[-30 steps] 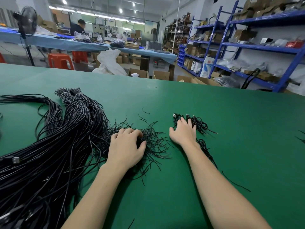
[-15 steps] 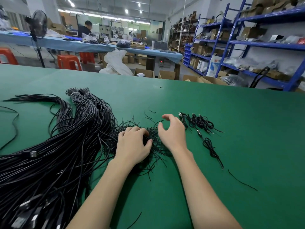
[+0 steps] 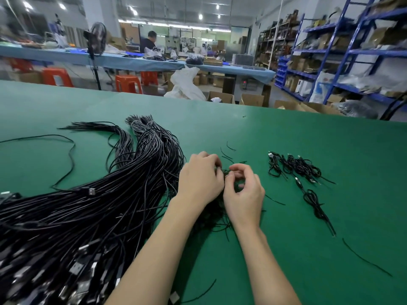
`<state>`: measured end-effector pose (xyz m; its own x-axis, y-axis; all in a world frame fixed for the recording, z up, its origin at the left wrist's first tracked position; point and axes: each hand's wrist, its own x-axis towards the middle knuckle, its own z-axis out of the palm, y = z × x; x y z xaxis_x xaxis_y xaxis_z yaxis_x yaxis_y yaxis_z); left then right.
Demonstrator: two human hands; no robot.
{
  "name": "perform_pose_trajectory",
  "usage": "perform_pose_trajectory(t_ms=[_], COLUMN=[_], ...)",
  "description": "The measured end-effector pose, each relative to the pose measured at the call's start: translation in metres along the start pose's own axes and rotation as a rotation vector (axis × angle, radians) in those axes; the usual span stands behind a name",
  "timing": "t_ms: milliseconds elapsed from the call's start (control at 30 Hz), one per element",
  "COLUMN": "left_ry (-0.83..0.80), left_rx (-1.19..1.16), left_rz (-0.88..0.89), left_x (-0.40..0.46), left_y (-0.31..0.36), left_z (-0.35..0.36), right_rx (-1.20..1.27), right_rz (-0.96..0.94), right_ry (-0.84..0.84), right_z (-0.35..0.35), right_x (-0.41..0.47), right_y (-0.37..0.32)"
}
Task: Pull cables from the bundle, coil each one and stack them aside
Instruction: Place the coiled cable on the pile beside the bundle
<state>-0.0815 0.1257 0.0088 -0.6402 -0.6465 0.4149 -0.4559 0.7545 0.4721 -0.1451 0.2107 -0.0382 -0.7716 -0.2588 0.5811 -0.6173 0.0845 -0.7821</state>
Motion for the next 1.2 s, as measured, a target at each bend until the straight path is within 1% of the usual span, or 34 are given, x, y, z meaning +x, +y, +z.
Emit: perform_pose_trajectory(t_ms=[100,333,400,500,600,733,833,933,1000,1067,1100,1200], left_ry=[0.055,-0.019,-0.084,-0.178,-0.172,-0.070,0.001,0.057,0.063,0.016,-0.017,-0.108], left_rx=[0.092,0.288,0.338,0.323,0.280,0.120,-0.088,-0.317,-0.452,-0.583,-0.661,-0.896], left_rz=[-0.034,-0.226,-0.289,-0.354,-0.387,-0.415,-0.417,-0.413,-0.410,-0.418,-0.422,-0.400], left_x=[0.004,0.006,0.008,0.006,0.006,0.007,0.009,0.014,0.016,0.017,0.017,0.018], left_y=[-0.003,-0.028,-0.035,-0.039,-0.038,-0.034,-0.036,-0.032,-0.029,-0.027,-0.026,-0.022], left_z=[-0.008,-0.025,-0.031,-0.033,-0.033,-0.037,-0.041,-0.044,-0.044,-0.044,-0.045,-0.050], right_rx=[-0.014,-0.031,-0.042,-0.066,-0.006,0.118,0.189,0.321,0.457,0.526,0.515,0.420], right_rz=[-0.019,-0.088,-0.115,-0.119,-0.088,0.021,0.101,0.176,0.285,0.407,0.441,0.442], right_ry=[-0.055,-0.262,-0.317,-0.350,-0.334,-0.310,-0.293,-0.314,-0.381,-0.490,-0.567,-0.779], right_z=[0.004,0.006,0.009,0.012,0.012,0.011,0.008,0.005,0.002,-0.004,-0.008,-0.020], right_x=[-0.001,-0.010,-0.012,-0.015,-0.014,-0.011,-0.007,0.001,0.008,0.016,0.019,0.026], right_y=[-0.003,-0.012,-0.015,-0.016,-0.015,-0.015,-0.015,-0.017,-0.020,-0.024,-0.024,-0.028])
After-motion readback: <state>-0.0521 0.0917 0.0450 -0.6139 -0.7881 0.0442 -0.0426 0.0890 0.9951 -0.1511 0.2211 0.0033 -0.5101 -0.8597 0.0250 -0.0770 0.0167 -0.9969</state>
